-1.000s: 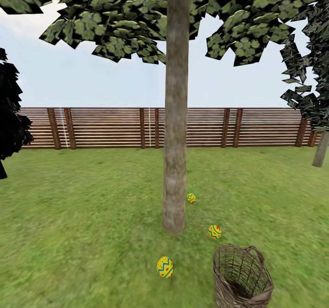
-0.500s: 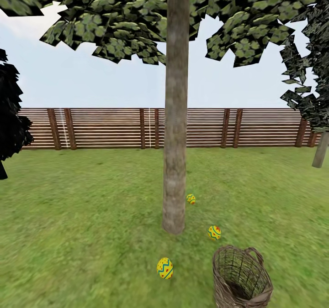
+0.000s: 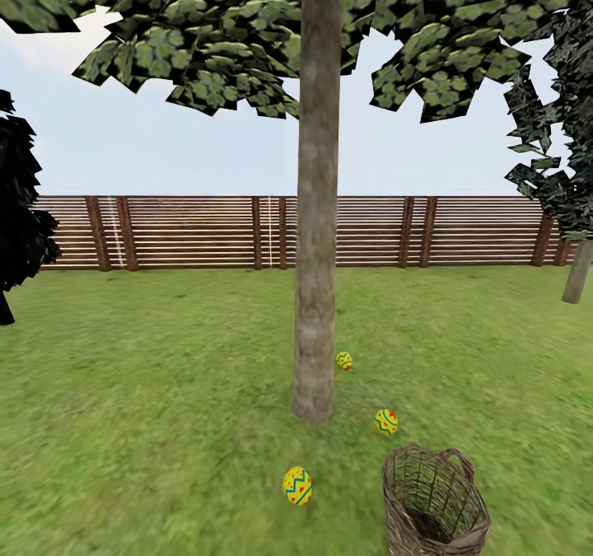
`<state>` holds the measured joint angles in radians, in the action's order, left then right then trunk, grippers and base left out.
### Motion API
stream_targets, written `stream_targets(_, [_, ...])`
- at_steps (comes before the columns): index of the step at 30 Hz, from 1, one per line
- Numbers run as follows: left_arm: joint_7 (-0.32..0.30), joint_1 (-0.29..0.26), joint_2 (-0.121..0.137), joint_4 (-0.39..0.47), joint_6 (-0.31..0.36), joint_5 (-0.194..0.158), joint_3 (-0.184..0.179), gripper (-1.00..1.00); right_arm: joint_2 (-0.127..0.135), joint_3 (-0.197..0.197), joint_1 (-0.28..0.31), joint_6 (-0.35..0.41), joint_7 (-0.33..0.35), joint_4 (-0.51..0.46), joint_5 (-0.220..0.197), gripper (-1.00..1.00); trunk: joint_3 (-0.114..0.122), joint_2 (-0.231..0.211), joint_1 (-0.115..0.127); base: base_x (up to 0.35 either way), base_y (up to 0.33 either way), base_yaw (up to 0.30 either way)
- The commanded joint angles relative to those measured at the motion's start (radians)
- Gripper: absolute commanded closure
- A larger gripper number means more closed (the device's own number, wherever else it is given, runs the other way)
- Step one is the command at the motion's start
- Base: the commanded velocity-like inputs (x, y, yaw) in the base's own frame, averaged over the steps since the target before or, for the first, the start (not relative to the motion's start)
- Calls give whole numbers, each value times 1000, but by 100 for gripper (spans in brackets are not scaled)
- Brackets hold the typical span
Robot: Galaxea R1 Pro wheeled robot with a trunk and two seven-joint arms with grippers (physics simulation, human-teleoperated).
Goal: Take the three Easter eggs out of the wicker basket on the lawn in the garden, then place them on the lawn next to a single tree (choose any tree) so that all three eggs are next to the same tree and none are left in the basket.
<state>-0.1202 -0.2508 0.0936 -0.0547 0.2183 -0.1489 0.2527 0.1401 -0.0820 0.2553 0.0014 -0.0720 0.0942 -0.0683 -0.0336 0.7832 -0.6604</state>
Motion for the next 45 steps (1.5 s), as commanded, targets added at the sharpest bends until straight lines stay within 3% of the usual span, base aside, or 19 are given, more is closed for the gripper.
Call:
stream_targets(1, [-3,1,-4,-2,3,-11,0,-100,0,-8,-7,0,-1,2,-7,-100,2,-6,4,0,0,0])
stream_targets(10, [-2,34,-12,-2,-2,-11,0,-100,-5,-8,-39,-12,-1,2,-8,-100,30,-69,38,0,0,0])
stream_targets(18, [-2,92,-15,-4,-61,-11,0,-100,-17,-8,-86,-53,-2,1,-8,-100,55,-125,69,0,0,0])
stream_targets(28, [-2,113,-18,-5,-69,-11,0,-100,-22,-8,-111,-64,-2,2,-8,-100,86,-195,107,0,0,0])
stream_targets(45, [-3,205,-50,-5,-118,-11,1,-100,-29,-8,-198,-93,-2,2,-8,-100,139,-314,172,0,0,0])
